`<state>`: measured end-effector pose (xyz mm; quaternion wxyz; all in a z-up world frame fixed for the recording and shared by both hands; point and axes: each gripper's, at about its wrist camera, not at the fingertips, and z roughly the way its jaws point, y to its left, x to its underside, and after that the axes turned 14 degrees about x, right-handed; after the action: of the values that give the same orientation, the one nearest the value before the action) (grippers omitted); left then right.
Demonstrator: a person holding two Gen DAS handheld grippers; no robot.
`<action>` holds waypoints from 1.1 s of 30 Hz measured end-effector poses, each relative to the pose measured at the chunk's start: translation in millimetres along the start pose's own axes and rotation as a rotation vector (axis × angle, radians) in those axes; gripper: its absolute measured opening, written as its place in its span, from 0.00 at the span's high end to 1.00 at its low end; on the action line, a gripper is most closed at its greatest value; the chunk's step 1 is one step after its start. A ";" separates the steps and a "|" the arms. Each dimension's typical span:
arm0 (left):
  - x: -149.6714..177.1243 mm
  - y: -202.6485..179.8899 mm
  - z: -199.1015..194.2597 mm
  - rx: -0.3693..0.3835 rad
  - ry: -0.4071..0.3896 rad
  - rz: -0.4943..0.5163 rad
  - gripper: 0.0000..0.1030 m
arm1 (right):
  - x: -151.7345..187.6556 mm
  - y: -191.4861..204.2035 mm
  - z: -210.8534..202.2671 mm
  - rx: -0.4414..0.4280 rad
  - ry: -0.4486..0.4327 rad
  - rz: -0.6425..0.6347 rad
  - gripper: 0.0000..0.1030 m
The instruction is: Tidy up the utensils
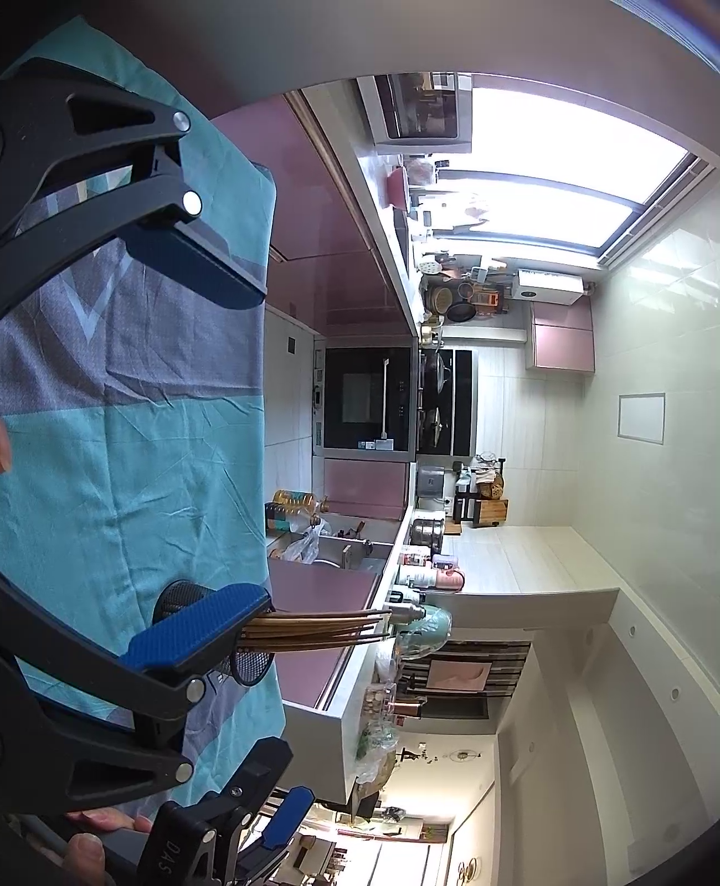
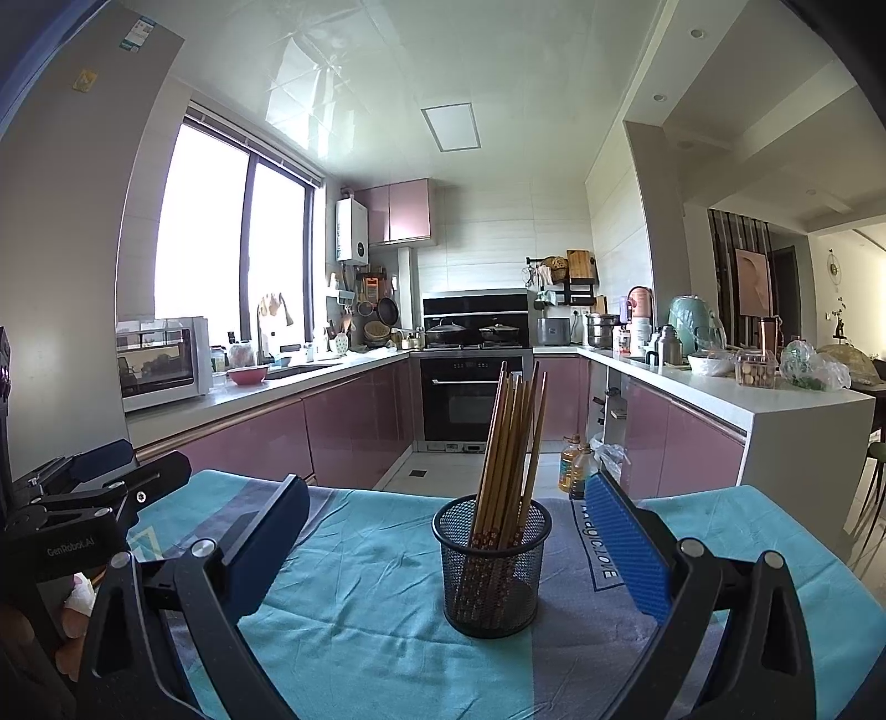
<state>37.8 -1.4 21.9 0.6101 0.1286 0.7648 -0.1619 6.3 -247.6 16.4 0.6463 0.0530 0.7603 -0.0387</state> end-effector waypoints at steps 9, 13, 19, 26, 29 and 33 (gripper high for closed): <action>-0.2 0.0 0.4 -0.003 -0.001 -0.001 0.05 | 0.2 1.1 0.8 0.000 0.001 -0.002 0.06; 0.0 0.3 0.5 -0.002 -0.001 -0.001 0.05 | 0.5 0.8 0.6 0.001 0.001 -0.002 0.06; -0.1 0.2 0.2 -0.005 -0.002 -0.001 0.05 | 0.7 1.1 -0.3 0.002 -0.002 0.003 0.06; 0.1 1.0 0.5 -0.004 -0.003 -0.006 0.05 | -0.4 2.5 -0.7 0.002 -0.001 0.003 0.06; 0.6 0.6 0.5 -0.003 -0.003 -0.005 0.05 | -0.3 2.6 -1.3 0.001 -0.003 0.004 0.06; 0.4 1.1 1.6 -0.005 -0.002 -0.008 0.05 | -0.7 2.7 -1.5 0.001 -0.002 0.005 0.06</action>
<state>39.5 -1.0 21.1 0.6106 0.1238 0.7651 -0.1627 5.3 -244.7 17.4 0.6472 0.0552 0.7594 -0.0377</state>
